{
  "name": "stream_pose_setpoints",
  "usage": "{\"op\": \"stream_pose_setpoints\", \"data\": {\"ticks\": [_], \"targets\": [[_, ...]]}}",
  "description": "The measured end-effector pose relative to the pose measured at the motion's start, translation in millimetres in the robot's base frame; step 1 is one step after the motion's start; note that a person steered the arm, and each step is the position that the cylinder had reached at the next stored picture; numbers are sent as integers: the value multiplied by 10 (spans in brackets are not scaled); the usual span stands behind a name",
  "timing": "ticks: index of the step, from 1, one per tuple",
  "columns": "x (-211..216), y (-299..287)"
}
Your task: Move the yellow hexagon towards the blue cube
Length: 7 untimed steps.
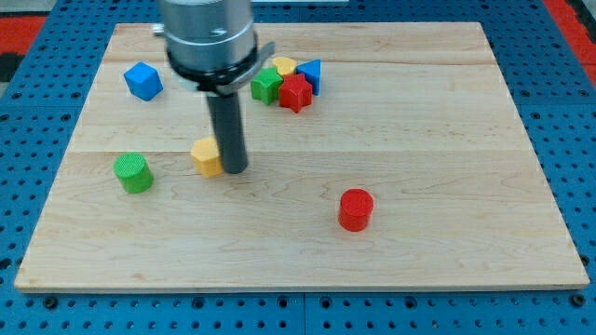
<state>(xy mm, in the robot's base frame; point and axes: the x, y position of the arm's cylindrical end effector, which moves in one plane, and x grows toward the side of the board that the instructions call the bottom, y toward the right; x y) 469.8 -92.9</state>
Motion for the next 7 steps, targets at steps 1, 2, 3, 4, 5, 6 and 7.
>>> {"op": "stream_pose_setpoints", "data": {"ticks": [1,2,3,4,5,6,7], "targets": [[130,-239],[-49,-284],[-382,-434],[-345,-499],[-185,-601],[-163,-784],[-429,-1004]]}}
